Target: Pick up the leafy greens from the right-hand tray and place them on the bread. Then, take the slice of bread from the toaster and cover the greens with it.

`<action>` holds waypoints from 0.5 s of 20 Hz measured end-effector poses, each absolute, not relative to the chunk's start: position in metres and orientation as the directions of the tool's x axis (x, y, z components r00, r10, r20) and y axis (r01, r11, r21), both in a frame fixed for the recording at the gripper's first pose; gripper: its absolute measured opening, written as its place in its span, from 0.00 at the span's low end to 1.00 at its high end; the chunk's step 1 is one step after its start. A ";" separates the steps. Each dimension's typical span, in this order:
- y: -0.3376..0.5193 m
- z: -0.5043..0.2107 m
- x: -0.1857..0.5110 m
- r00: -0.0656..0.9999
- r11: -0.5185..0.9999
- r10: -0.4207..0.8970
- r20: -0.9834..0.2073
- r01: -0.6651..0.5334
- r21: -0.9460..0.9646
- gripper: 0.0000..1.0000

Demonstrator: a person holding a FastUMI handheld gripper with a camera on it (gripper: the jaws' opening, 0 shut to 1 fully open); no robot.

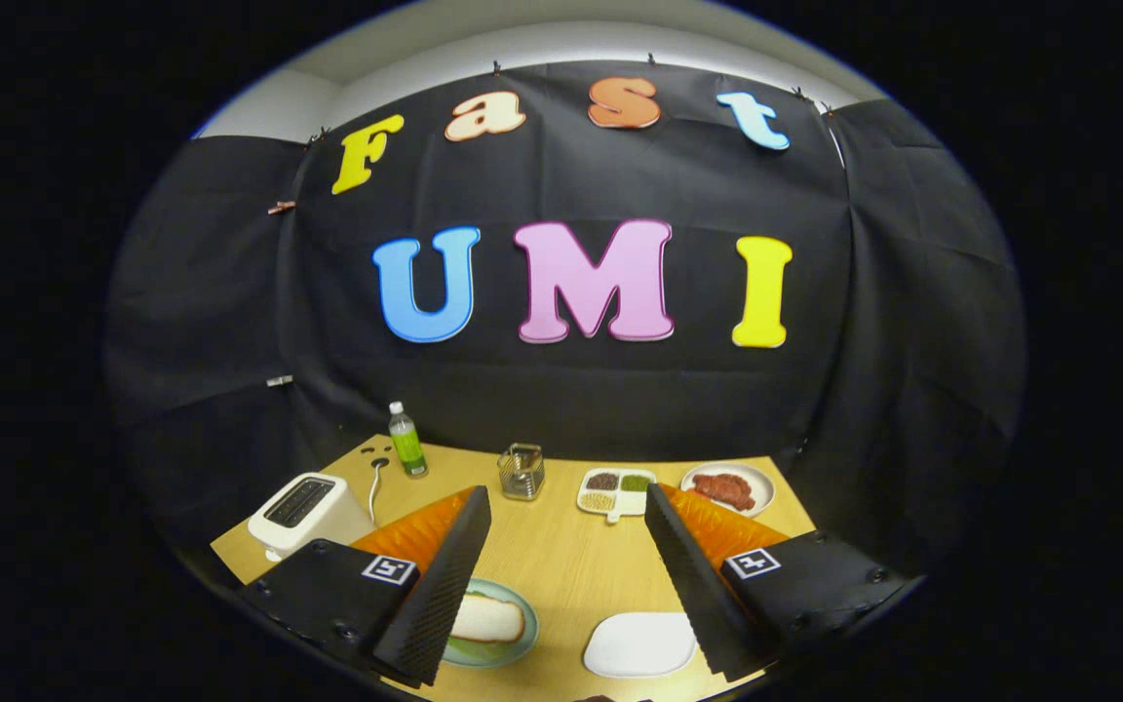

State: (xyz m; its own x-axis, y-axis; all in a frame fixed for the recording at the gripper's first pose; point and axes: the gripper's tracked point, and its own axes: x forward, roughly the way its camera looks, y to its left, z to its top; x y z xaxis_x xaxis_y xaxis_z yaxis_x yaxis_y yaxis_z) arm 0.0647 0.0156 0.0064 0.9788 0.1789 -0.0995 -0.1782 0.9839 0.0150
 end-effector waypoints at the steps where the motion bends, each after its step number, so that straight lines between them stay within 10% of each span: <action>1: 0.005 0.018 0.059 0.982 0.985 0.173 -0.070 -0.173 0.005 0.99; 10: -0.062 0.003 0.018 0.980 0.981 0.188 -0.067 -0.190 -0.033 0.99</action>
State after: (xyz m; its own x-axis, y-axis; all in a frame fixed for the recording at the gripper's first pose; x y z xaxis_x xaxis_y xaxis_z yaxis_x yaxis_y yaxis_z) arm 0.0176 -0.0620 0.0034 0.9799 0.1878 -0.0667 -0.1903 0.9812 -0.0335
